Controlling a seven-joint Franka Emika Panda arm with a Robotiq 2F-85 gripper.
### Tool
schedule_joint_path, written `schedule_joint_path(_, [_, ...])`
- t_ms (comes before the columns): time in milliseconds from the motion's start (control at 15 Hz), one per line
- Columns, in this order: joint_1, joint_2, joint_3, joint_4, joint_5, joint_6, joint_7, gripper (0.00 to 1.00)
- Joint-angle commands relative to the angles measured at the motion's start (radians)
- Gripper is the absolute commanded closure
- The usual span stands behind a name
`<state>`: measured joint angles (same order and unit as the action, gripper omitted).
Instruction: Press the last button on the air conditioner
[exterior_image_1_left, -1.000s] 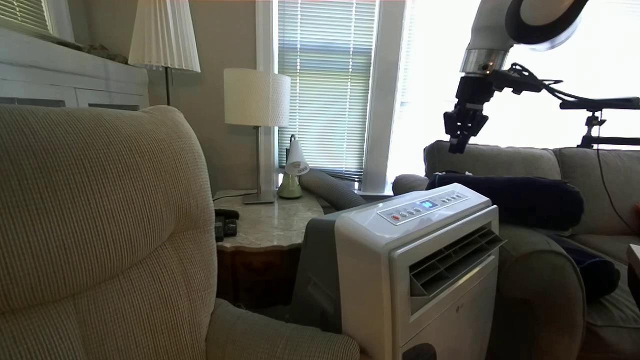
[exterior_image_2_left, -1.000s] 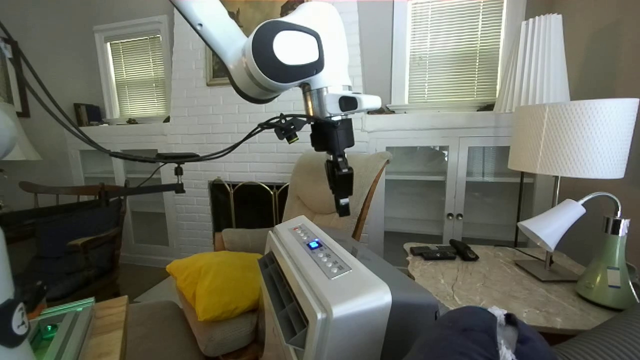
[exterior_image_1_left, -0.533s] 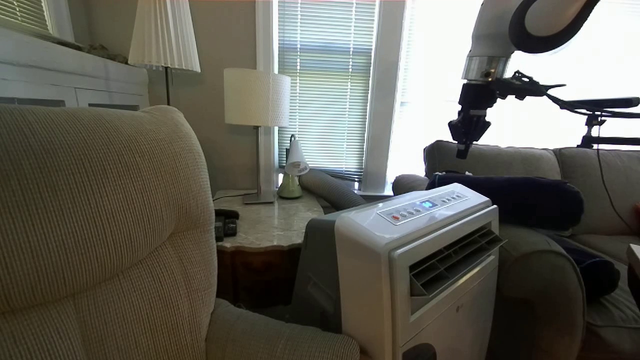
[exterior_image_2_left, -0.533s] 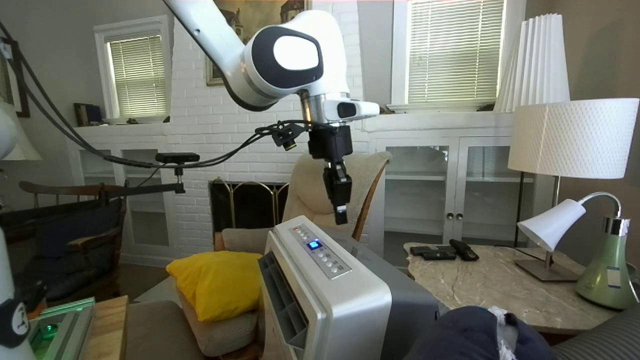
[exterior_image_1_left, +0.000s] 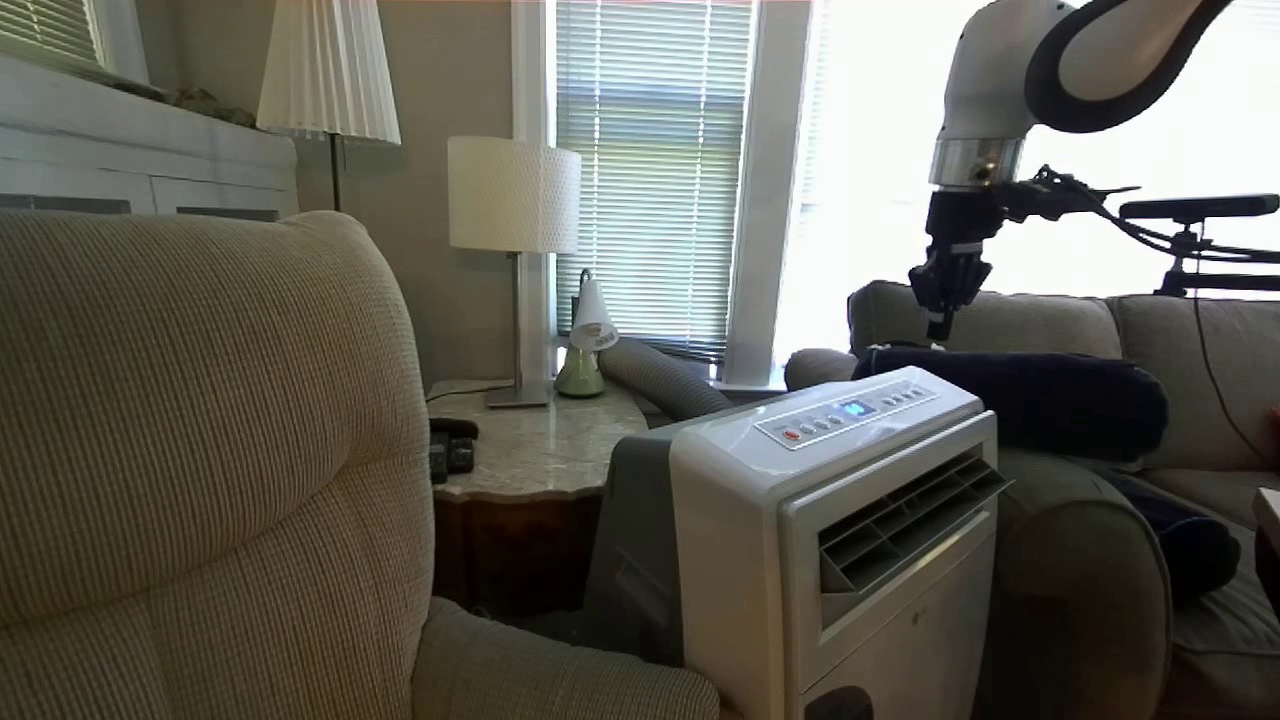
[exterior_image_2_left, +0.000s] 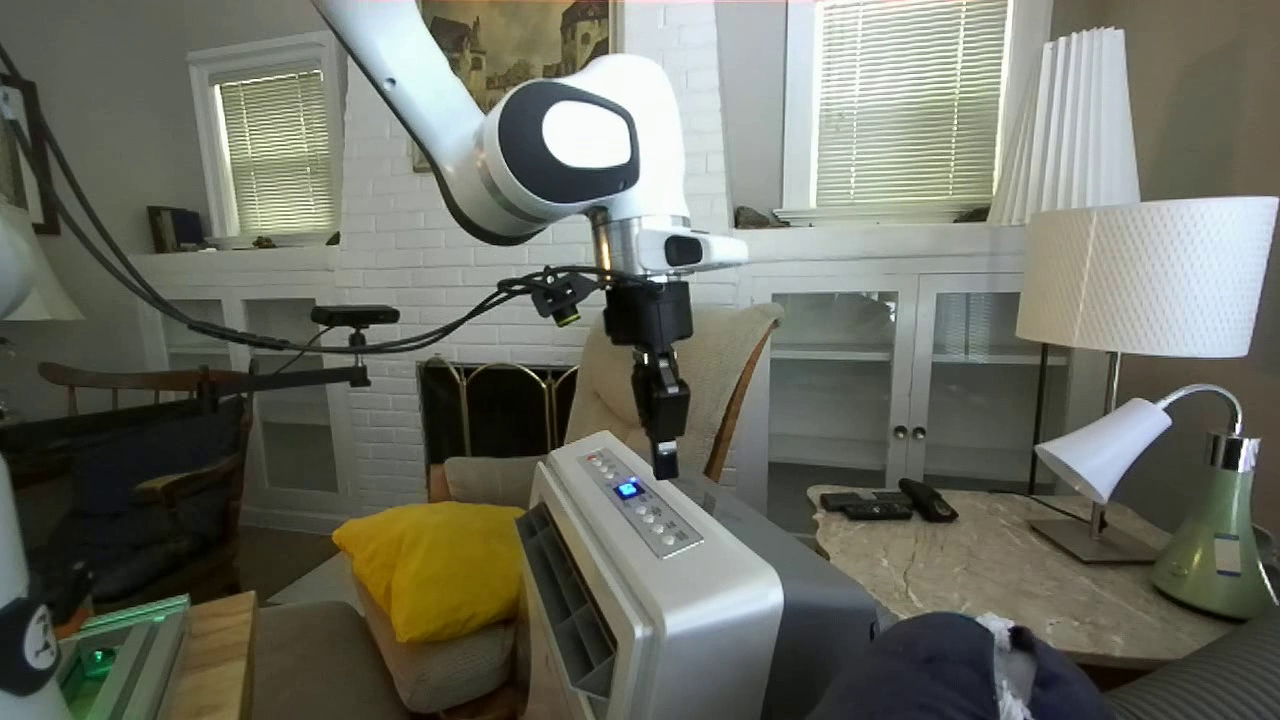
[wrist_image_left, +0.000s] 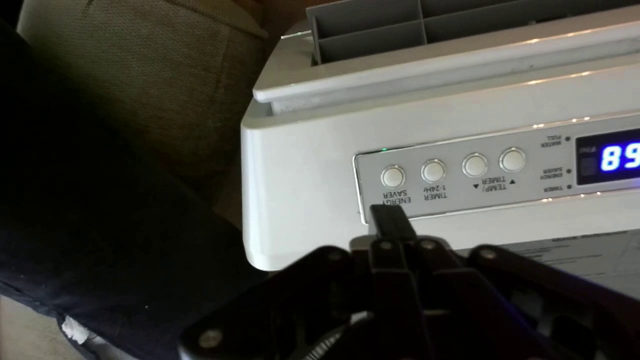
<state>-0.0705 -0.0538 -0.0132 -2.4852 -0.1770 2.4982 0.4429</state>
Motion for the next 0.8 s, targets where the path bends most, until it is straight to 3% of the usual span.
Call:
schedule_joint_path(0, [0.006,0.031,-0.004,-0.005,-0.012,0.034,-0.017,1.0])
schedule_joint_path(733, [0.023,0.11,-0.012,-0.002,0.018,0.128,-0.078,1.0])
